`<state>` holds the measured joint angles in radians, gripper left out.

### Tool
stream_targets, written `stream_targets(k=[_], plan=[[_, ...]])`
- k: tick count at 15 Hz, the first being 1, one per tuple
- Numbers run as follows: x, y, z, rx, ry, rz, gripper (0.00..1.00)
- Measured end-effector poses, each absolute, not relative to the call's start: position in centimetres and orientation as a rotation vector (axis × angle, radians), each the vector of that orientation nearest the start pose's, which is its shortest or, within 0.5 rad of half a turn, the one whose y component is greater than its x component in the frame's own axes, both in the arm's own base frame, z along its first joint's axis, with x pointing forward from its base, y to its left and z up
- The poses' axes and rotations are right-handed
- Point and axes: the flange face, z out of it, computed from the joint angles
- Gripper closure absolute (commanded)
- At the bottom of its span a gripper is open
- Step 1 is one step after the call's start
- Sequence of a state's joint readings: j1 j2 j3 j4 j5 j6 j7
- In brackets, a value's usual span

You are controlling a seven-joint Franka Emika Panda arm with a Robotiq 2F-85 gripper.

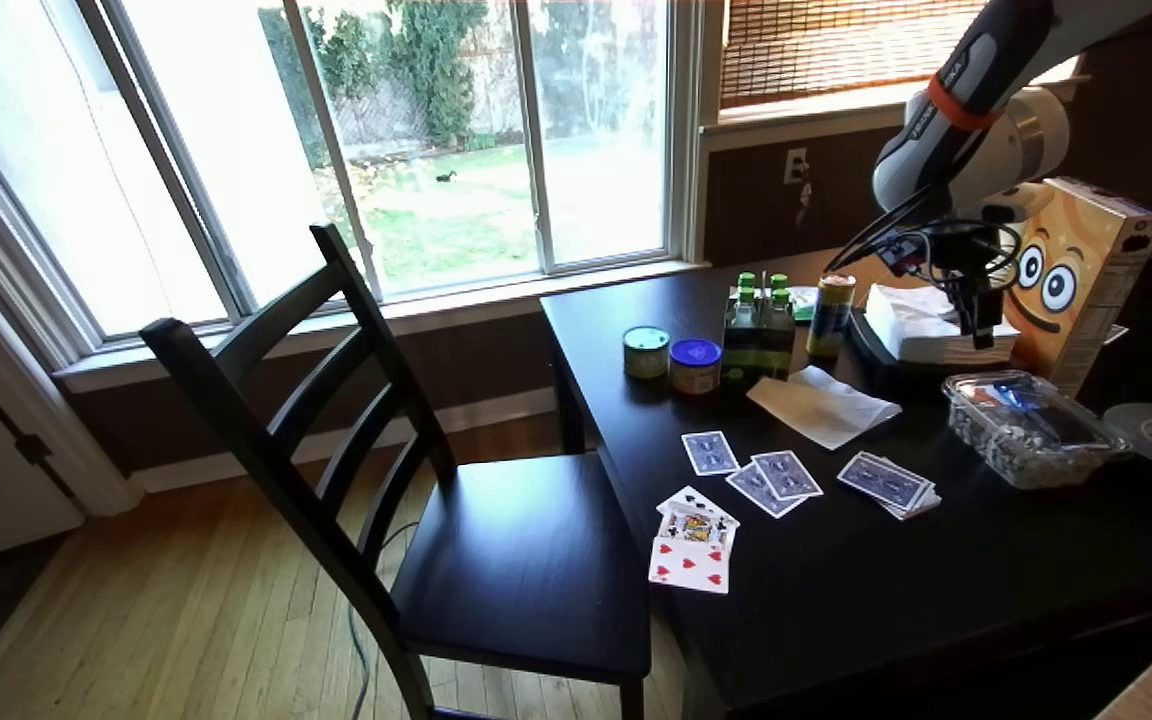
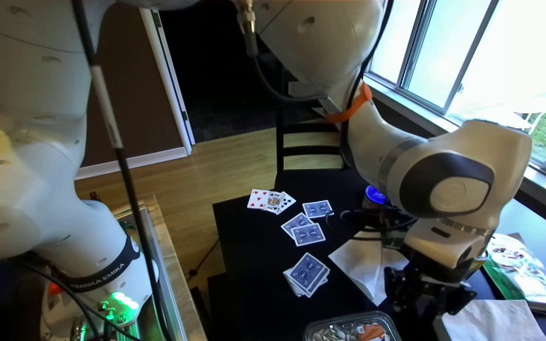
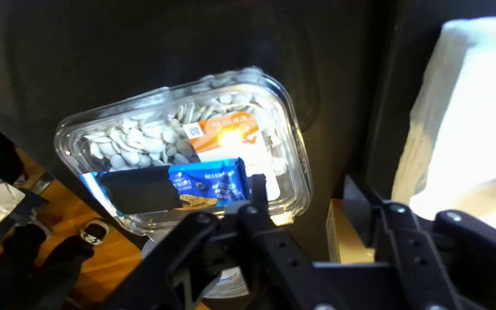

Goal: Put the packet on the plastic box

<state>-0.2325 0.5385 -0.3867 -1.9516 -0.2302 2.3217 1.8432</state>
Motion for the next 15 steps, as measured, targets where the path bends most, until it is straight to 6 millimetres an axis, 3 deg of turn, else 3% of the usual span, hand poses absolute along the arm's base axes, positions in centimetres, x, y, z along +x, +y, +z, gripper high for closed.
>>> stream_targets(k=[3,6,11,15], plan=[[49.1,-30.9,24.7,-1.708,3.001,-0.12,0.01],[47.7,-27.2,28.4,-1.908,2.819,-0.098,0.0],[45.4,-23.4,35.1,-2.226,2.5,-0.14,0.0],[43.2,-19.4,37.1,-1.968,2.709,-0.091,0.0]])
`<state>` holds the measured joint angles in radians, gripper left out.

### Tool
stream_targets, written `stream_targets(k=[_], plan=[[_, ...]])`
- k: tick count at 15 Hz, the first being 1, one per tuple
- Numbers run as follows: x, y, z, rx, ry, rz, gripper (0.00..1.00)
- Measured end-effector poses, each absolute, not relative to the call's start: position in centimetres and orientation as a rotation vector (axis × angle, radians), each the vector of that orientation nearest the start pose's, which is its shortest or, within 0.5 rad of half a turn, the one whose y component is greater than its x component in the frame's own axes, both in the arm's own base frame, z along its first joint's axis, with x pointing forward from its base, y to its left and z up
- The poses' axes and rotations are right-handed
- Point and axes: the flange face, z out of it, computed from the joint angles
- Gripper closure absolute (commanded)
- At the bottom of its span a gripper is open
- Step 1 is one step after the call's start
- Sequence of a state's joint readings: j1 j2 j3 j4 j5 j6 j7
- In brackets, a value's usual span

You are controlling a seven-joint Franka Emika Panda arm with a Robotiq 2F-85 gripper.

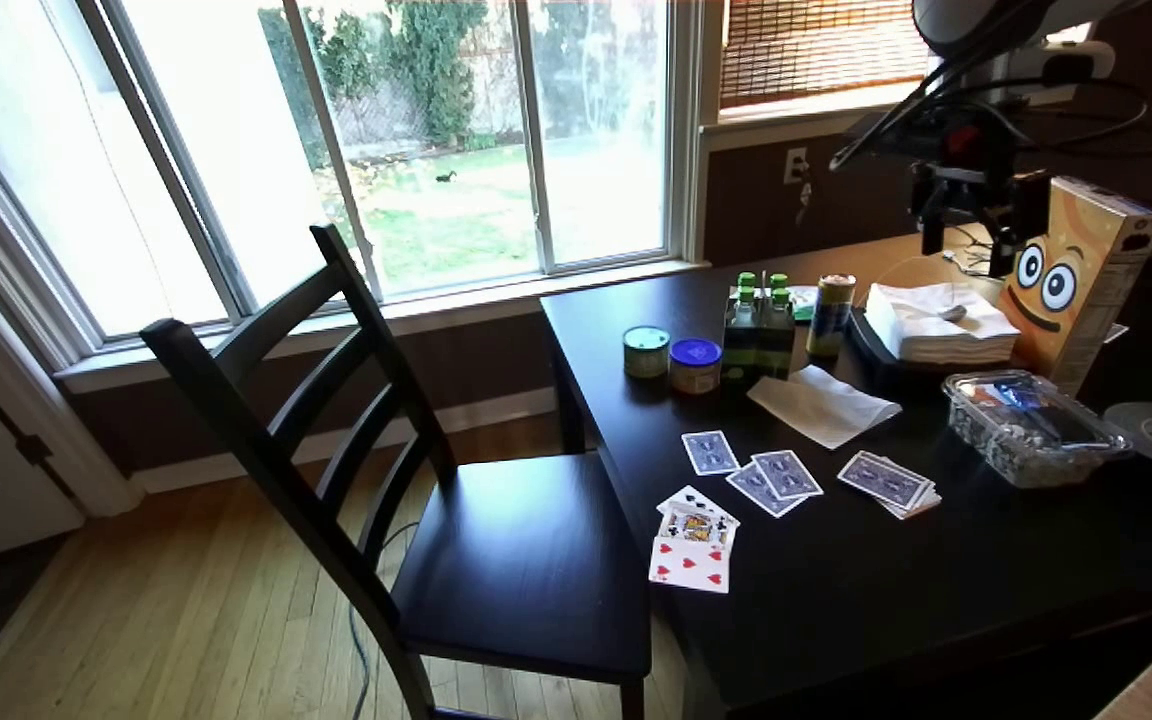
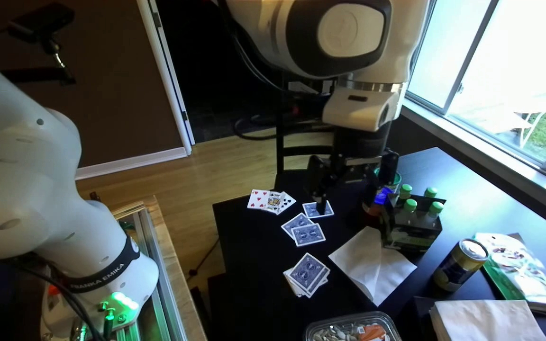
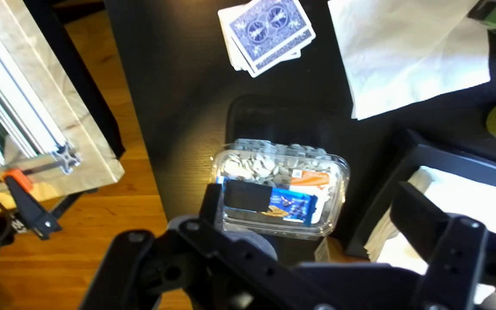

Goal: Put the packet on the plastic box

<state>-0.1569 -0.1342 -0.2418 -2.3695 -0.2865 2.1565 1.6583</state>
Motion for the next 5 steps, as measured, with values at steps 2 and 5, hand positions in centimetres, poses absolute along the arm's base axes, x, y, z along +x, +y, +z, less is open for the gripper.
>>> stream_targets(k=[2,5], plan=[[42.1,-17.4,37.5,-1.833,2.799,-0.071,0.0],[40.9,-15.8,37.9,-1.693,2.874,-0.063,0.0]])
